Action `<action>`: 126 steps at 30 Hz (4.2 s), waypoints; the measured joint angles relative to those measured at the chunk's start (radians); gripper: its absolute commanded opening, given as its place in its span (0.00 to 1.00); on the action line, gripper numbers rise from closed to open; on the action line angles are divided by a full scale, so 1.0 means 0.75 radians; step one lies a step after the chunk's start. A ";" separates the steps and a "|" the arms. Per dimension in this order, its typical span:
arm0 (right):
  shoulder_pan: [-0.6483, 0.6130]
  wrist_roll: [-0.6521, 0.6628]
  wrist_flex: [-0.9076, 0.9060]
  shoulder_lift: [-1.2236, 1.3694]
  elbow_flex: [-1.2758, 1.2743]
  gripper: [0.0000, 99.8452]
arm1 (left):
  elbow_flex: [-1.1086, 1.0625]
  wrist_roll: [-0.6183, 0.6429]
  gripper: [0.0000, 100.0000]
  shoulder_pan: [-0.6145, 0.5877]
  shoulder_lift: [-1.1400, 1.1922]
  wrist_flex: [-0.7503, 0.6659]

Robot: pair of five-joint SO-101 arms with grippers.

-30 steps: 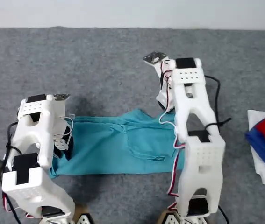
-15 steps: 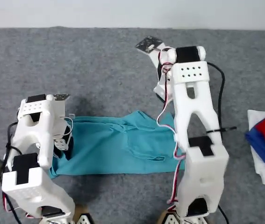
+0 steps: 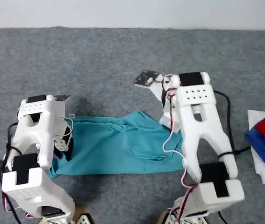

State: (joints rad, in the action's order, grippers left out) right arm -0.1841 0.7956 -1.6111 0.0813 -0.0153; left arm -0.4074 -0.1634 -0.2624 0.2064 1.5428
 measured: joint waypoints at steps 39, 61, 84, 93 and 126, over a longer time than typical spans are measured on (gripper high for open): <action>-0.002 0.027 -0.194 0.604 0.649 0.01 | -0.280 0.000 0.09 0.006 -0.027 -0.229; -0.125 0.176 -0.194 -0.393 -0.491 0.26 | -0.387 -0.072 0.09 0.006 -0.033 -0.374; -0.258 -0.305 0.172 0.104 -0.151 0.23 | -0.387 -0.074 0.09 0.006 -0.033 -0.374; -0.434 -0.321 0.092 0.233 -0.127 0.13 | -0.370 -0.074 0.09 -0.008 -0.033 -0.372; -0.333 -0.426 -0.149 -0.170 -0.090 0.13 | 0.548 -0.288 0.27 -0.233 0.057 0.237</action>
State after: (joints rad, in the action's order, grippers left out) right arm -0.4342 0.4764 -1.7231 -0.0460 -0.0829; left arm 0.0038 -0.3798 -0.4373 0.2493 1.7208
